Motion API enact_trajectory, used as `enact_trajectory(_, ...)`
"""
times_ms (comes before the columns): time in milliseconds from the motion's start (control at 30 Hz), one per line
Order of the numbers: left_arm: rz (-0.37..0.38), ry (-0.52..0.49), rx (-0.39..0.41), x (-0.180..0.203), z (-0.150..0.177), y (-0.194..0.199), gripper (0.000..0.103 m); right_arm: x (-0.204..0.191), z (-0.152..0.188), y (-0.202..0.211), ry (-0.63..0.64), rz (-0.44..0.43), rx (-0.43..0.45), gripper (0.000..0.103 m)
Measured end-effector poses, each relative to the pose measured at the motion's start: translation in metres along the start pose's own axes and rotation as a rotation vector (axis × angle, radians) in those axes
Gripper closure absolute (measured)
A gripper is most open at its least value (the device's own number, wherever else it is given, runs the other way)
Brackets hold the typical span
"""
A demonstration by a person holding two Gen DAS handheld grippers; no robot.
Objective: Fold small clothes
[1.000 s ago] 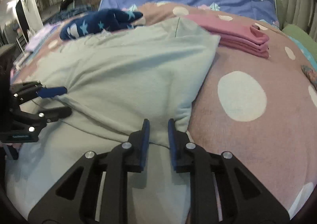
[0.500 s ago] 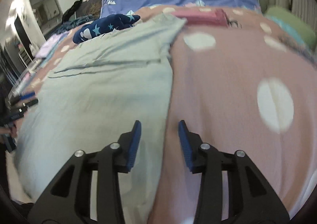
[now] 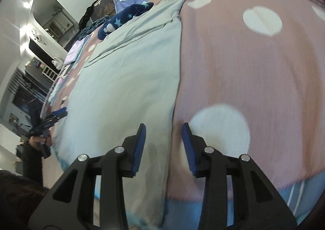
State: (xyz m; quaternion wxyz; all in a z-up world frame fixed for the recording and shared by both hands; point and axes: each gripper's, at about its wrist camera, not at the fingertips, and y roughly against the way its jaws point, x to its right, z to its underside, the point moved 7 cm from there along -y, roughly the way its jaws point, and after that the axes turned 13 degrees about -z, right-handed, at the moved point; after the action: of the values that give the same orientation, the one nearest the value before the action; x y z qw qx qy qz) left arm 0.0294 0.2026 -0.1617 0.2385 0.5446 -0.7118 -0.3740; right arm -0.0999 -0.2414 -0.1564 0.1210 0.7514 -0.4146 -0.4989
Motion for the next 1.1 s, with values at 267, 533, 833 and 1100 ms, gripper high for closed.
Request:
enact_trajectory(267, 0.014, 0.046, -0.023, -0.017, 0.014, 0.004, 0.039, -0.006, 0.016, -0.001, -0.014, 0.019, -0.072, 0.07)
enact_trajectory(533, 0.27, 0.075, -0.028, 0.006, 0.016, 0.019, 0.042, -0.006, 0.008, -0.018, -0.061, -0.115, -0.053, 0.069)
enact_trajectory(833, 0.354, 0.113, 0.0, 0.02, 0.02, 0.017, 0.065, -0.006, -0.003, -0.028, -0.089, -0.173, -0.034, 0.072)
enact_trajectory(1100, 0.356, 0.171, 0.199, 0.02, -0.022, 0.064, 0.1, -0.032, -0.027, 0.009, -0.092, -0.323, 0.12, 0.1)
